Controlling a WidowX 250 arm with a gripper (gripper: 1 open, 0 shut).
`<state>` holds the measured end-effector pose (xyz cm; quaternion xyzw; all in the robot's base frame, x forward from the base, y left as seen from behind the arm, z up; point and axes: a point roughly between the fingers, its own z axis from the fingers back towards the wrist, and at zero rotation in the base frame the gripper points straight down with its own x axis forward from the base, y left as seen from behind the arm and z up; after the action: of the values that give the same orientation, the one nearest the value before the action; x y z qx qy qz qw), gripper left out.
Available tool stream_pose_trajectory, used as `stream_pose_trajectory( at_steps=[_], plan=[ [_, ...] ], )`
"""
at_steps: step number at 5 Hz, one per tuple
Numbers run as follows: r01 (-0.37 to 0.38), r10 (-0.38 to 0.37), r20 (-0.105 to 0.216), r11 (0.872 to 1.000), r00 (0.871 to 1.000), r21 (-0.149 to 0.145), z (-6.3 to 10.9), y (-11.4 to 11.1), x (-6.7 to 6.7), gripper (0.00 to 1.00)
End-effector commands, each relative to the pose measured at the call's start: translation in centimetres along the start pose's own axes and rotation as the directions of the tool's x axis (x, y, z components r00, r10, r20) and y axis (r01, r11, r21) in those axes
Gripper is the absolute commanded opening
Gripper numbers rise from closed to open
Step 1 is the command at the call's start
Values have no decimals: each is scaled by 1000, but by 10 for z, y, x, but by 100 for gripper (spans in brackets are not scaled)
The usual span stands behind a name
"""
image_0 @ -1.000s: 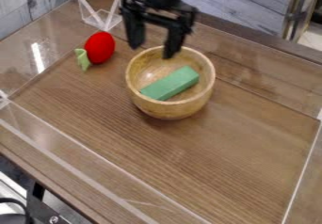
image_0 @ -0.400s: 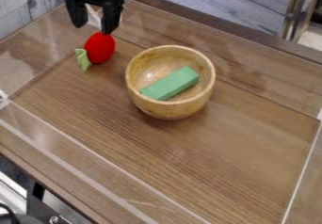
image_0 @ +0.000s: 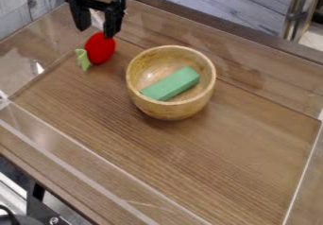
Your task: Move the red fruit to the right
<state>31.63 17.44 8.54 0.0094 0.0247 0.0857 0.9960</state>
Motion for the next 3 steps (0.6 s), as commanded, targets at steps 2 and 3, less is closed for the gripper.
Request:
stream_pose_trajectory(
  at_steps=[2, 3],
  plan=[
    [41, -42, 56, 999, 997, 31, 0, -4, 6, 100],
    [23, -25, 67, 999, 997, 34, -9, -7, 10, 100]
  ],
)
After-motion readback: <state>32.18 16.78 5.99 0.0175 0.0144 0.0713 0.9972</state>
